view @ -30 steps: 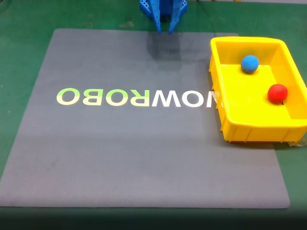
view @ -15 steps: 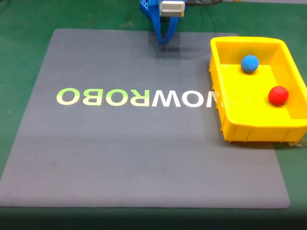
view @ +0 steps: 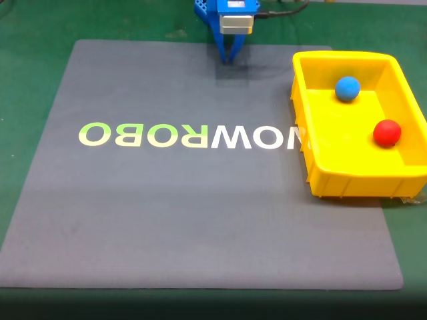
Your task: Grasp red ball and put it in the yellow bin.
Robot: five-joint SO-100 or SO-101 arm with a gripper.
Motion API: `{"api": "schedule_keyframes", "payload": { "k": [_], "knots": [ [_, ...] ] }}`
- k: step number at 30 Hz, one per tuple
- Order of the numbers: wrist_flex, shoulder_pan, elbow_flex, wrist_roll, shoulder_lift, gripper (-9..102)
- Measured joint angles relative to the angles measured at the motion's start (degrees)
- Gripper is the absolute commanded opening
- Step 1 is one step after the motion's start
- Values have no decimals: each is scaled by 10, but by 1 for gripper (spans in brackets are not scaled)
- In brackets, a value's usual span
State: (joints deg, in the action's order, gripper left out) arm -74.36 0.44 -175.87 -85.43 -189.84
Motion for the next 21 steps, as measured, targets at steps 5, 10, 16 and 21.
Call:
{"api": "schedule_keyframes", "payload": {
  "k": [5, 10, 16, 21],
  "knots": [
    [-25, 3, 0, 0, 0, 0],
    [-34, 4, 0, 0, 0, 0],
    [-34, 4, 0, 0, 0, 0],
    [-34, 4, 0, 0, 0, 0]
  ]
}}
